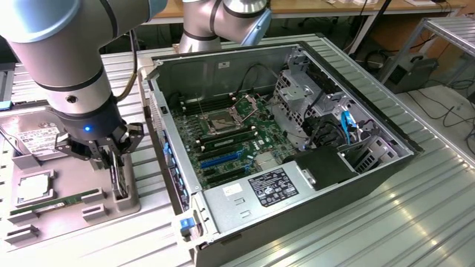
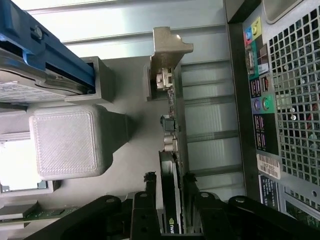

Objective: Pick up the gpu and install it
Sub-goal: 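Pick up the gpu and move the gpu toward the slot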

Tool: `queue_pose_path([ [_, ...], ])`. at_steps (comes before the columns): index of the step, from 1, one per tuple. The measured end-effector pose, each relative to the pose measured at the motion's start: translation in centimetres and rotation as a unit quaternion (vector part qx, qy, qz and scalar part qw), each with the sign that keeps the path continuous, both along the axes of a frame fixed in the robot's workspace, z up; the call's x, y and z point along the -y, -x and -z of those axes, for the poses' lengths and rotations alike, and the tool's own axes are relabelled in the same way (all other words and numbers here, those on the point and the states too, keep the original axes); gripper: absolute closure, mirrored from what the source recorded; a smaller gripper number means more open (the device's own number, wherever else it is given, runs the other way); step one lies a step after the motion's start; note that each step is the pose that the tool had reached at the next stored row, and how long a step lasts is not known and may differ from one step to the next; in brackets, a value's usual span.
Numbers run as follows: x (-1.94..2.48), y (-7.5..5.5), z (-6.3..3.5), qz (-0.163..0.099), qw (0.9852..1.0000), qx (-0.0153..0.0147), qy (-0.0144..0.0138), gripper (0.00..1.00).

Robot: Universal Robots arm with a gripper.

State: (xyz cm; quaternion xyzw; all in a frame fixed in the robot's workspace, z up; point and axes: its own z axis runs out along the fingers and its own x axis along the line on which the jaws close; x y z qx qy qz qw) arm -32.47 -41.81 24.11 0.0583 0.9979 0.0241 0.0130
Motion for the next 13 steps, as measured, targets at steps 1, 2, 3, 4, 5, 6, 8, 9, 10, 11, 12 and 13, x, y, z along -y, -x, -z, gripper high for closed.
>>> queue_pose_path([
  [1, 0.0, 0.0, 0.0, 0.0, 1.0, -0.0001, 0.0, 0.72],
  [2, 0.01, 0.0, 0.0, 0.0, 1.0, -0.0001, -0.0001, 0.72],
  [3, 0.01, 0.0, 0.01, 0.0, 1.0, 0.0, -0.0001, 0.73],
  [4, 0.01, 0.0, 0.01, 0.0, 1.0, 0.0, -0.0001, 0.73],
  [5, 0.01, 0.0, 0.01, 0.0, 1.0, 0.0, -0.0001, 0.73],
  [6, 0.01, 0.0, 0.01, 0.0, 1.0, 0.0, -0.0001, 0.73],
  [8, 0.01, 0.0, 0.0, -0.004, 1.0, 0.0, 0.0, 0.73],
  [9, 0.01, 0.0, 0.01, -0.01, 1.0, 0.0, -0.0001, 0.73],
  [10, 0.01, 0.0, 0.01, -0.016, 0.9999, 0.0, -0.0001, 0.73],
  [11, 0.01, 0.0, 0.02, -0.033, 0.9995, 0.0001, -0.0001, 0.74],
  [12, 0.01, 0.0, 0.03, -0.039, 0.9992, 0.0001, -0.0001, 0.74],
  [13, 0.02, 0.0, 0.03, -0.045, 0.999, 0.0001, -0.0001, 0.74],
])
